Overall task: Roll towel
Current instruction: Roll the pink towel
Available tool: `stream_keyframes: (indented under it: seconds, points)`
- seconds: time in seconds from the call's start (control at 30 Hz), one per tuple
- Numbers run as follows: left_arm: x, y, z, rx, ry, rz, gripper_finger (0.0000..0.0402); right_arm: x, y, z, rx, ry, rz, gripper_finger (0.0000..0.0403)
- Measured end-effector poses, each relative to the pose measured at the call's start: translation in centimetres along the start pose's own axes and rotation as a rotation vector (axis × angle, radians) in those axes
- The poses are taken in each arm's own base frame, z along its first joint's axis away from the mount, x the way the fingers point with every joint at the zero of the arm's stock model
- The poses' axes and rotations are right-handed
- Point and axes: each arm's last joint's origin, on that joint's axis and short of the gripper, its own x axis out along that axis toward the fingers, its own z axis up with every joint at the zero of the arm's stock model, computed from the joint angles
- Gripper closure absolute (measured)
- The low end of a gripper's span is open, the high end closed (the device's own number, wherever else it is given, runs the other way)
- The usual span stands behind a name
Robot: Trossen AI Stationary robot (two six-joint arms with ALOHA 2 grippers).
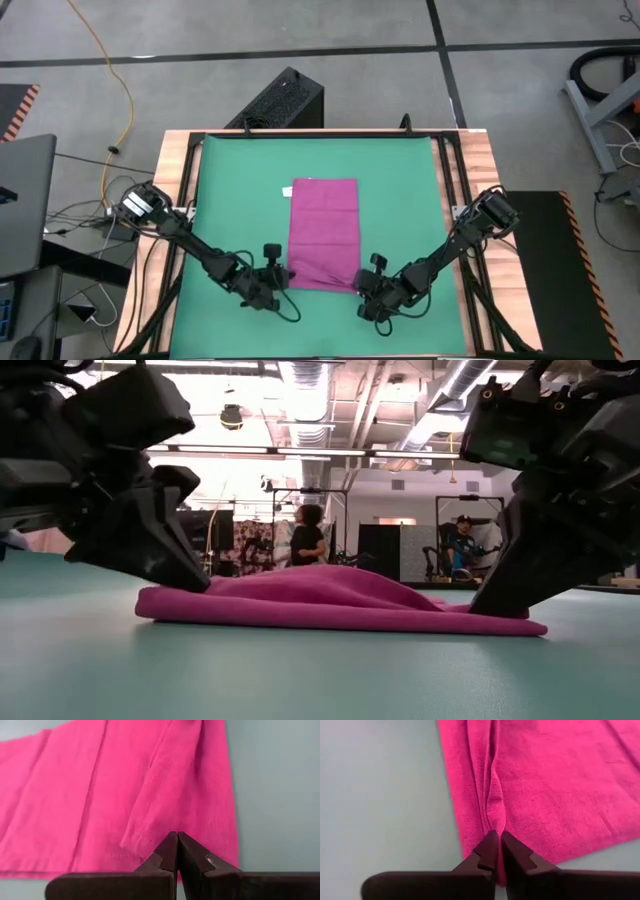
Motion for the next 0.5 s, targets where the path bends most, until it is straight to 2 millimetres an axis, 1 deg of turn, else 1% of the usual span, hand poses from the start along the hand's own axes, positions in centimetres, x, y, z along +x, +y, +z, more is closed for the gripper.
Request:
stream_keyframes:
  seconds: [0.1,0.17,0.27,0.4,0.5]
  points:
    - [0.0,0.0,0.0,-0.007,0.005,-0.009,0.0401,-0.6,0.2,0.2,-0.023,-0.022,0.001,0.0336]
    - [0.0,-0.1,-0.1,-0.013,0.006,-0.010,0.0401,-1.4,0.5,0.5,-0.052,-0.062,-0.001,0.0318]
    - [0.0,-0.1,-0.1,-0.020,0.011,-0.009,0.0401,-2.7,1.1,1.4,-0.071,-0.122,0.010,0.0286]
    - [0.0,0.0,-0.3,-0.028,0.026,-0.005,0.0401,-3.8,1.6,1.7,-0.095,-0.167,0.015,0.0239]
    - [0.0,0.0,-0.3,-0.047,0.032,-0.003,0.0401,-4.7,2.3,2.0,-0.154,-0.199,0.032,0.0208]
